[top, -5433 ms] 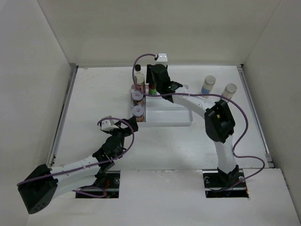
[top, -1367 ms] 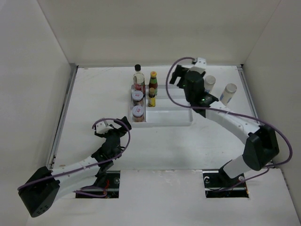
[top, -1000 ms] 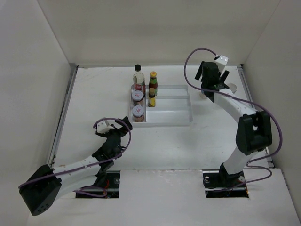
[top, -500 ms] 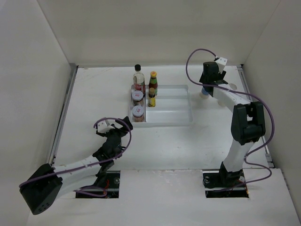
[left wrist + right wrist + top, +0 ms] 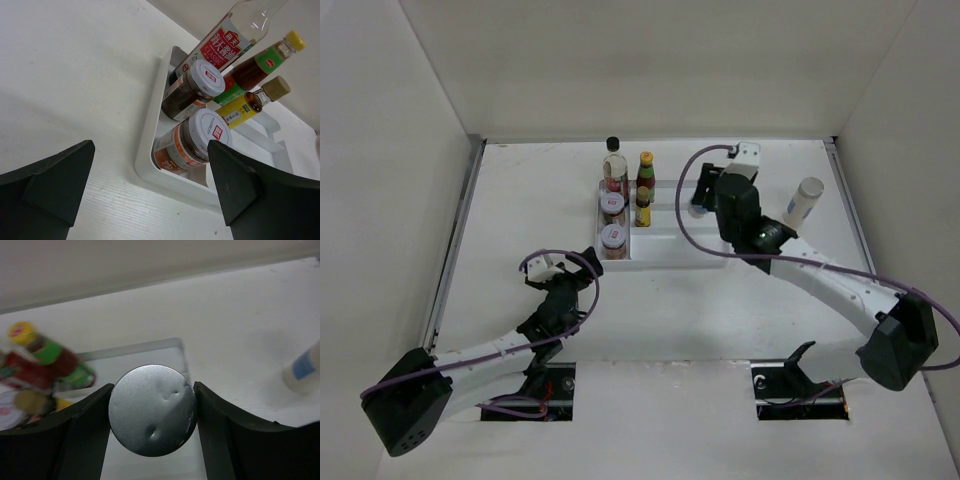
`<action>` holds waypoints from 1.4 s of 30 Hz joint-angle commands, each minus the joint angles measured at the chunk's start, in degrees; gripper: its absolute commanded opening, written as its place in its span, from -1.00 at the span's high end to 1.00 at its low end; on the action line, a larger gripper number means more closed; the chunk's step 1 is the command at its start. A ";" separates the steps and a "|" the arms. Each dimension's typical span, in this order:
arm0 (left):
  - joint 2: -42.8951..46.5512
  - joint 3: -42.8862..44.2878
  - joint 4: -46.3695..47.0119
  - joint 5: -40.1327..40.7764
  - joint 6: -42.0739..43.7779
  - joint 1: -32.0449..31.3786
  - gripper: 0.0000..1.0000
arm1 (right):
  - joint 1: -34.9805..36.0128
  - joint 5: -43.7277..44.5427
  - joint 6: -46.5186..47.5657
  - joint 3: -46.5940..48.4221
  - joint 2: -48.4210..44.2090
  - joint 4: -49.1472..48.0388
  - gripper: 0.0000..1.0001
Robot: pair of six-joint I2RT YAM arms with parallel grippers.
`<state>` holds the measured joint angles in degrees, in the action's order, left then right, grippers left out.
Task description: Organize the condiment bottles
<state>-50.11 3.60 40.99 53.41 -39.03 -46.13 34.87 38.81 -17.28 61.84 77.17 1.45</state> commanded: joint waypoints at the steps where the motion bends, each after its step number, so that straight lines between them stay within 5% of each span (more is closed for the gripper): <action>1: 0.80 0.62 2.95 -1.37 -0.53 0.12 -1.00 | 6.54 0.22 -5.12 -0.41 0.17 -6.37 0.03; 19: -0.43 0.62 3.57 -2.52 -0.61 0.65 -1.00 | 19.57 -1.02 -4.96 11.37 22.41 -10.68 -0.02; 25: -0.26 0.45 3.57 -2.34 -0.61 0.82 -1.00 | 20.19 -0.31 -5.75 9.09 21.37 -9.89 -0.69; 29: 0.10 0.36 3.57 -2.52 -0.61 0.74 -1.00 | 19.67 1.18 -5.84 5.23 13.74 -8.93 -0.87; 36: 0.45 0.36 3.57 -2.61 -0.61 0.56 -1.00 | 1.95 5.30 -6.10 -7.25 -5.16 -7.52 -1.00; 42: 0.10 0.54 3.57 -2.87 -0.61 0.30 -1.00 | -21.18 7.43 -6.36 -8.06 -5.37 -2.86 -1.00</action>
<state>-50.04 3.60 41.82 50.87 -39.07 -45.76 18.31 44.62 -23.03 54.52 69.93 -4.16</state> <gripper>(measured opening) 0.997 0.998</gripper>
